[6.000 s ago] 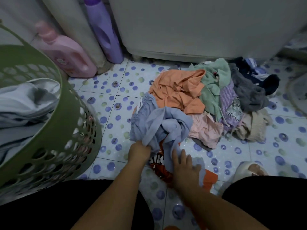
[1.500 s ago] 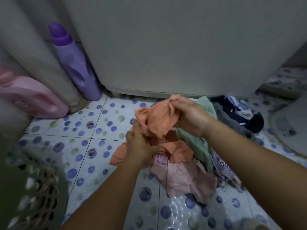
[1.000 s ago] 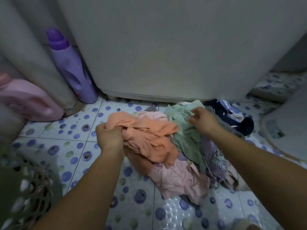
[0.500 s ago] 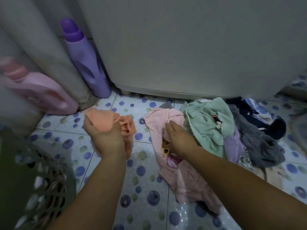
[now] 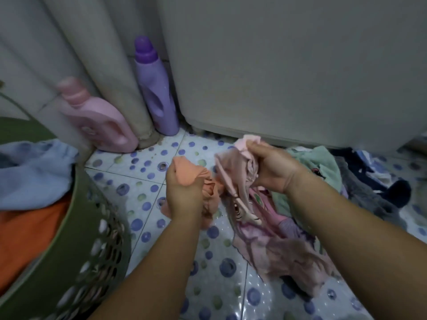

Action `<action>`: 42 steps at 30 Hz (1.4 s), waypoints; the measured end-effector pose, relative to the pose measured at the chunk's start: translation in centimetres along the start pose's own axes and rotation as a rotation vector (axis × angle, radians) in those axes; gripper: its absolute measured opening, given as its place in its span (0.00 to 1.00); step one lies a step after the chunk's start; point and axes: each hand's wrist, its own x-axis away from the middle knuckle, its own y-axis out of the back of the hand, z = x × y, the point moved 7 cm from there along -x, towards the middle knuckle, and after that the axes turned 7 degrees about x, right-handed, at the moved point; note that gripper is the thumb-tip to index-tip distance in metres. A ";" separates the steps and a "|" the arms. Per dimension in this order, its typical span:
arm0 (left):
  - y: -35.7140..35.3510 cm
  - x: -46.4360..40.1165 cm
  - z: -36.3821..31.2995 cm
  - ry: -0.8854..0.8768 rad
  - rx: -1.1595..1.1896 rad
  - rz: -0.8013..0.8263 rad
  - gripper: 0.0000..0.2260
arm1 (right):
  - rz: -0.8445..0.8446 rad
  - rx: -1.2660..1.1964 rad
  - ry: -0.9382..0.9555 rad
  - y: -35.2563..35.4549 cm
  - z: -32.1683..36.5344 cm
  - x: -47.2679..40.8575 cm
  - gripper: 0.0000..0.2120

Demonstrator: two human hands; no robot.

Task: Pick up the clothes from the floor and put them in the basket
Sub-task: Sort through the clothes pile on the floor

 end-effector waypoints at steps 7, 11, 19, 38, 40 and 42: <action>1.8 4.7 -10.0 -0.199 0.236 0.239 0.32 | 0.227 -0.091 0.273 -11.9 8.0 7.8 0.11; 4.8 8.7 -16.4 -0.332 0.232 0.516 0.38 | 0.349 0.015 0.417 -19.9 10.6 13.2 0.10; 15.8 10.3 -25.3 -0.567 0.162 0.064 0.08 | 0.523 0.413 0.532 -29.6 11.0 20.3 0.06; 39.7 6.4 -18.0 -0.031 -0.379 -0.679 0.29 | 0.226 1.551 0.307 -27.8 -5.6 10.6 0.56; 38.4 5.6 -18.7 -0.146 -0.686 -0.529 0.25 | 0.241 1.590 0.318 -28.1 -6.4 9.9 0.61; 37.0 4.4 -18.0 -0.160 -1.014 -0.336 0.23 | 0.240 1.655 0.316 -28.4 -7.0 9.4 0.61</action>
